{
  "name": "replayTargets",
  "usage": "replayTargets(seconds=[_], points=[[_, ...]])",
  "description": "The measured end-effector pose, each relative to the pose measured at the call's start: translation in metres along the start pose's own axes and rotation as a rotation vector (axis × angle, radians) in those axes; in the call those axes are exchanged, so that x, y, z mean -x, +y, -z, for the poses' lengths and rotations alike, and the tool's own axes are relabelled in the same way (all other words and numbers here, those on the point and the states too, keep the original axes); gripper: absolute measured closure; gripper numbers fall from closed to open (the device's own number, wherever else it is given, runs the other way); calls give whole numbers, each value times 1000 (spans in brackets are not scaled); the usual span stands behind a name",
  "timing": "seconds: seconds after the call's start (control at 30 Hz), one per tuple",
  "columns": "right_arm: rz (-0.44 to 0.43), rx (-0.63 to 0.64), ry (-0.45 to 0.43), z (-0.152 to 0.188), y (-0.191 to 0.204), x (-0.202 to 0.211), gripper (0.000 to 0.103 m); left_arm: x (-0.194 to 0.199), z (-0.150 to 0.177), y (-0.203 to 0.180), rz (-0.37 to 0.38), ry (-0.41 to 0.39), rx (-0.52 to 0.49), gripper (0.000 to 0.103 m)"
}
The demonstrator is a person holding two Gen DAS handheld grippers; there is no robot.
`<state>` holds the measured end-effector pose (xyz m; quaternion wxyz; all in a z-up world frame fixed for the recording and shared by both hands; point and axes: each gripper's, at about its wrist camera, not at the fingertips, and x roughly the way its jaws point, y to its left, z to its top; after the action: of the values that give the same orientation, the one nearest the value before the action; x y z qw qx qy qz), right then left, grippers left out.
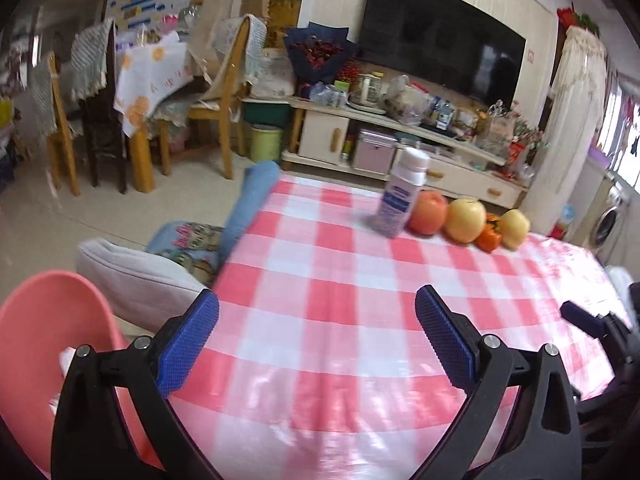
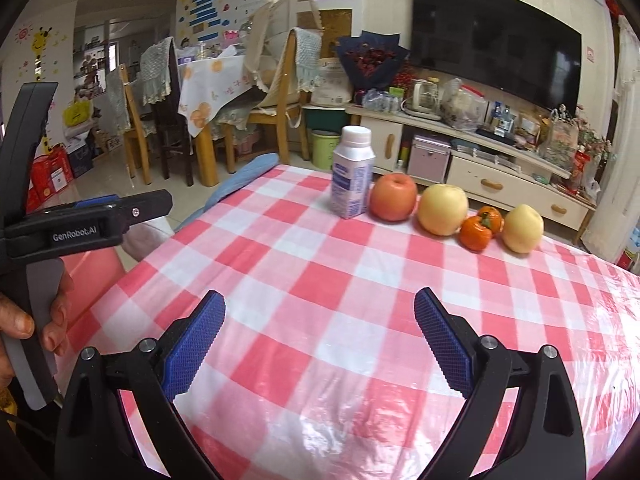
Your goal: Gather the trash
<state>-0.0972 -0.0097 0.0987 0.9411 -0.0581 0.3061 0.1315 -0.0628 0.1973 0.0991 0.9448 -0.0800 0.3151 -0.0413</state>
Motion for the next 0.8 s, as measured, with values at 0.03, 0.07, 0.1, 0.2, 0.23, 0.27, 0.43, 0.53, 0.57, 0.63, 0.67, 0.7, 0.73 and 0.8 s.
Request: replayTargets(seconds=[0.03, 0.07, 0.1, 0.2, 0.23, 0.27, 0.43, 0.53, 0.57, 0.63, 0.67, 0.7, 0.73, 0.8], points=[[9, -1, -4, 2, -5, 1, 8, -1, 1, -3, 10, 0, 7, 4], [19, 1, -8, 3, -8, 3, 8, -2, 1, -7, 25, 0, 16, 4], [27, 2, -11, 3, -11, 4, 8, -2, 1, -11, 31, -1, 21, 4], [46, -3, -21, 7, -23, 9, 8, -5, 4, -23, 27, 5, 24, 4], [51, -5, -24, 7, -27, 10, 8, -6, 5, -27, 25, 5, 20, 4], [59, -4, -28, 8, -30, 11, 8, -6, 6, -32, 23, 3, 14, 4], [105, 15, -40, 14, -42, 17, 8, -3, 7, -54, 9, -32, -27, 4], [121, 19, -49, 17, -50, 22, 8, -1, 6, -65, 3, -56, -43, 4], [128, 22, -54, 18, -52, 24, 8, 0, 6, -68, 1, -62, -48, 4], [148, 28, -63, 20, -58, 28, 8, 1, 5, -74, 4, -68, -53, 4], [157, 29, -66, 21, -61, 30, 8, 1, 5, -76, 6, -71, -54, 4], [164, 27, -70, 22, -63, 31, 8, 2, 5, -79, 9, -74, -54, 4], [169, 23, -74, 22, -67, 33, 8, 2, 6, -82, 11, -78, -57, 4], [177, 15, -84, 23, -72, 37, 8, 4, 6, -87, 10, -86, -70, 4]])
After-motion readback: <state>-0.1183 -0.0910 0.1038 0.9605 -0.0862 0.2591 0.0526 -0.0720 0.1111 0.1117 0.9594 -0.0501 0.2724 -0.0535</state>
